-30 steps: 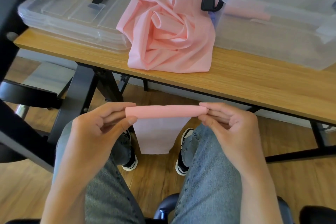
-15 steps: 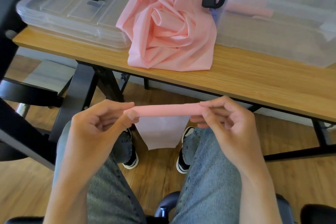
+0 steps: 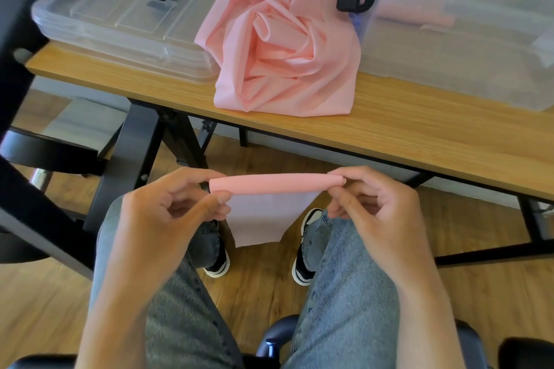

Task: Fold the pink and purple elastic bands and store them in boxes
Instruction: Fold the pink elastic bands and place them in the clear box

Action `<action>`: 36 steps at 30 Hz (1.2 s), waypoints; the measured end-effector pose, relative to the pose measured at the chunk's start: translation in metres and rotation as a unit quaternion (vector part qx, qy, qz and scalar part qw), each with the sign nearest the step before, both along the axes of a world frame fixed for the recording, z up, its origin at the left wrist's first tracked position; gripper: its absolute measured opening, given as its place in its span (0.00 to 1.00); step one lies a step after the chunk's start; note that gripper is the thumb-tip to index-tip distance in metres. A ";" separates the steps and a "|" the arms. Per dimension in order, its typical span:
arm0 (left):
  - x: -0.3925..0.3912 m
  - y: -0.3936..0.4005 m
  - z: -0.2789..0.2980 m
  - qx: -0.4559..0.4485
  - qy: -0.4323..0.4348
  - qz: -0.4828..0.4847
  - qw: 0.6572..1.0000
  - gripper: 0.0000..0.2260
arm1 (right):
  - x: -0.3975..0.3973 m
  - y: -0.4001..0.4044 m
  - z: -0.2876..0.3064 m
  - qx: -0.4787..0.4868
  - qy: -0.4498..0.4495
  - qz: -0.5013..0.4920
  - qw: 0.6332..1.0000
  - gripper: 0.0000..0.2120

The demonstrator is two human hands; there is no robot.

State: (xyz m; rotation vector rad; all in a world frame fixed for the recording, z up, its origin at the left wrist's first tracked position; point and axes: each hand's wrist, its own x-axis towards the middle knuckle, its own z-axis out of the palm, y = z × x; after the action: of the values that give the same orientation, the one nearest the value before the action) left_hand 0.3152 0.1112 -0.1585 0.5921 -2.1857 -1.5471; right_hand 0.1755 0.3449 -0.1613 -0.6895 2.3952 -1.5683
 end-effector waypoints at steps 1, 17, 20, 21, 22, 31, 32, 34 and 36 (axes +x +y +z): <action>0.000 0.001 0.000 -0.001 0.004 -0.001 1.000 0.15 | 0.001 0.000 0.001 -0.010 -0.006 -0.001 1.000 0.10; 0.002 0.001 0.004 0.003 0.019 -0.002 1.000 0.19 | 0.002 -0.001 0.001 -0.025 -0.039 -0.014 0.999 0.20; 0.003 -0.001 0.001 0.014 0.005 -0.003 1.000 0.16 | 0.002 0.000 0.002 -0.008 -0.016 -0.019 1.000 0.13; 0.003 -0.002 0.001 0.016 0.003 0.000 1.000 0.16 | 0.002 0.000 0.003 -0.004 -0.012 -0.013 1.000 0.12; 0.004 -0.002 0.001 0.018 0.002 0.003 1.000 0.16 | 0.002 0.000 0.005 -0.003 -0.011 -0.004 1.000 0.10; 0.003 0.000 0.004 0.045 0.043 0.022 0.998 0.14 | 0.004 -0.001 0.010 -0.082 -0.073 0.010 0.994 0.13; 0.003 0.000 0.004 0.041 0.042 0.025 0.998 0.13 | 0.004 -0.001 0.010 -0.082 -0.069 0.009 0.994 0.12; 0.004 -0.001 0.004 0.027 0.034 0.018 0.999 0.13 | 0.003 -0.001 0.007 -0.076 -0.061 0.007 0.995 0.11; 0.004 -0.001 0.004 0.015 0.021 0.013 1.000 0.16 | 0.003 -0.001 0.005 -0.068 -0.061 0.007 0.996 0.14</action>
State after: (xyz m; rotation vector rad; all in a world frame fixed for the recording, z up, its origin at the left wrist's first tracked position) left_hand 0.3194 0.1099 -0.1547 0.5895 -2.1191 -1.5675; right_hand 0.1787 0.3436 -0.1561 -0.6143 2.2091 -1.7289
